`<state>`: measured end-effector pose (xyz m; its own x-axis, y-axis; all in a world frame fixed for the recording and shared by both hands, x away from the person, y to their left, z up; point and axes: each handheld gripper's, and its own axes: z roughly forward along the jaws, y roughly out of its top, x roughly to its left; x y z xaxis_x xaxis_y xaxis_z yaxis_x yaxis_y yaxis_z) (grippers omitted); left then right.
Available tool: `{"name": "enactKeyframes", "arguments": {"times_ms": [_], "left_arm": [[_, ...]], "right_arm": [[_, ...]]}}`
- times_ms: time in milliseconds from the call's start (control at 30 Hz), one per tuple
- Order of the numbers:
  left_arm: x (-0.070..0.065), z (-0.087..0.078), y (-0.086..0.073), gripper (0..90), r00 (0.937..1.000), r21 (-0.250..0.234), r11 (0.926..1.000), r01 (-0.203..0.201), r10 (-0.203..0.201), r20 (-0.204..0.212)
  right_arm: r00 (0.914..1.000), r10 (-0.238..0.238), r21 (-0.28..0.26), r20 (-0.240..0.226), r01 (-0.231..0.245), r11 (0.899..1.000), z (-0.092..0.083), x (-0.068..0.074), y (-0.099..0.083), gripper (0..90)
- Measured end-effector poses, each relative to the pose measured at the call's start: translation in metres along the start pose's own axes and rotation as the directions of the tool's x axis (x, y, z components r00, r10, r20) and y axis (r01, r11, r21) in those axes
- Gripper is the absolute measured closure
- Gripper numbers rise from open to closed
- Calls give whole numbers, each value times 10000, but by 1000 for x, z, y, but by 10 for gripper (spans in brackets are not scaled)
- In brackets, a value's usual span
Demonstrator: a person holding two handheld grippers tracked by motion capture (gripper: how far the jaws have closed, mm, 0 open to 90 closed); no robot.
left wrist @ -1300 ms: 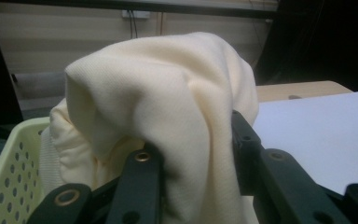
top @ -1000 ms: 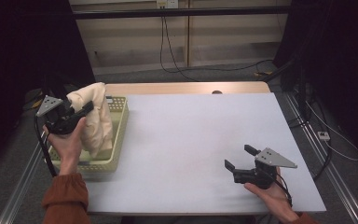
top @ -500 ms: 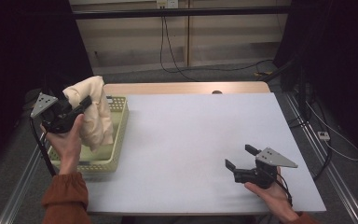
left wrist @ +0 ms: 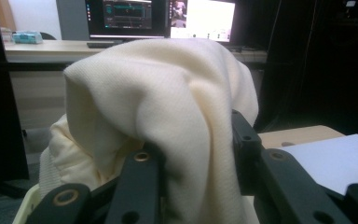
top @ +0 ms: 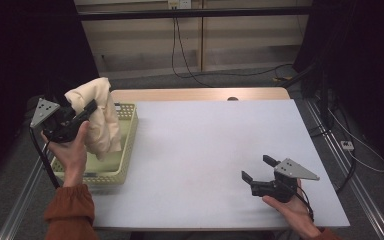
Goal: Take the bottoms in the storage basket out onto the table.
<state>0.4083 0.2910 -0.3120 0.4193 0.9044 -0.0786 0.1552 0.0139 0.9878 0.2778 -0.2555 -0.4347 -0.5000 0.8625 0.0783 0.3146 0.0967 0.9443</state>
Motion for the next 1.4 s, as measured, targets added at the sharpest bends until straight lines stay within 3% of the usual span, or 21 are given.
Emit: {"name": "enactKeyframes", "arguments": {"times_ms": [400,733,1033,1400], "left_arm": [[-3,-8,8,700,9998,-497,9987,-130,124,-135],[-6,-8,9,700,9997,-633,9977,-241,235,-104],[-18,-16,22,700,9992,-1034,9940,-346,365,163],[-24,-18,27,700,9987,-1008,9943,-335,372,344]], "right_arm": [[10000,68,0,-41,-68,10000,2,-2,0,61],[10000,56,14,-67,-55,10000,4,-1,0,61],[10000,20,-7,6,-20,10000,-1,-1,0,61],[10000,-7,-48,-8,7,10000,-1,0,0,61]]}}
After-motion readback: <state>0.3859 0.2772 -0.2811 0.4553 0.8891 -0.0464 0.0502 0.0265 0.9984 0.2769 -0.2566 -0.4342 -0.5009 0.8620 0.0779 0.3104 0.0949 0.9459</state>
